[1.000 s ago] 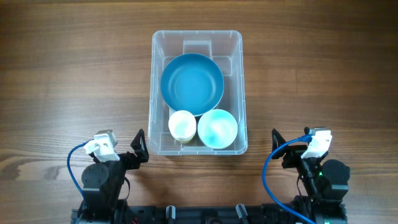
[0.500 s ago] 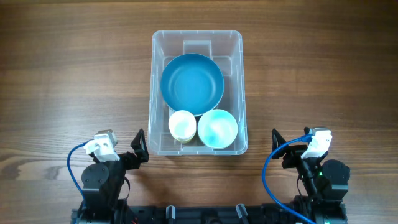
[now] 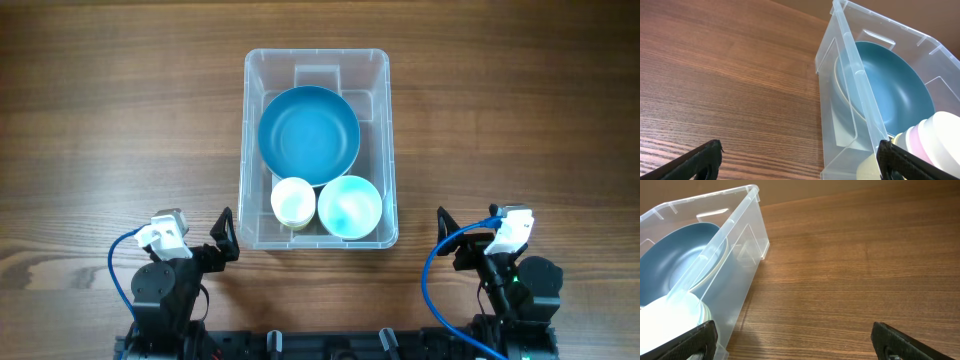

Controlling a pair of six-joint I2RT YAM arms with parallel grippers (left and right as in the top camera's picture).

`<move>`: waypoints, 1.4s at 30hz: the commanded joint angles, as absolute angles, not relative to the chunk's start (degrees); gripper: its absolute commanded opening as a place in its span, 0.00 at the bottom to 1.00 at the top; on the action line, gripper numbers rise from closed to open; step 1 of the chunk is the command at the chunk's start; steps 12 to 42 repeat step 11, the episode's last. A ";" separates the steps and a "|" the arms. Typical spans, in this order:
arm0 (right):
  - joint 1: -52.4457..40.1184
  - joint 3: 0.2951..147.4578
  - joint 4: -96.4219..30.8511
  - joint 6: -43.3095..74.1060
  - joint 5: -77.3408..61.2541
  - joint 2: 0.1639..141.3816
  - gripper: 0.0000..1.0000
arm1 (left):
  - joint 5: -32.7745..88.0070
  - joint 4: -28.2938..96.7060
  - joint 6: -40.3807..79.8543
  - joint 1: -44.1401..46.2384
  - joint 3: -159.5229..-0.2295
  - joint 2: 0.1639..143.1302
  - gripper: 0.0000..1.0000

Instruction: Pack container

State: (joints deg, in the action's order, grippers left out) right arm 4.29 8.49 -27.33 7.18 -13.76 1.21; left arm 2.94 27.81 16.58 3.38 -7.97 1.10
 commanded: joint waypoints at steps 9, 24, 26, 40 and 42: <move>4.08 8.49 -26.98 6.17 -14.48 0.27 1.00 | 3.62 27.59 15.40 3.64 -7.84 0.71 1.00; 4.08 8.49 -27.00 6.15 -14.48 0.27 1.00 | 3.62 27.59 15.40 3.64 -7.84 0.71 1.00; 4.08 8.49 -27.00 6.15 -14.48 0.27 1.00 | 3.62 27.59 15.40 3.64 -7.84 0.71 1.00; 4.08 8.49 -27.00 6.15 -14.48 0.27 1.00 | 3.62 27.59 15.40 3.64 -7.84 0.71 1.00; 4.08 8.49 -27.00 6.15 -14.48 0.27 1.00 | 3.62 27.59 15.40 3.64 -7.84 0.71 1.00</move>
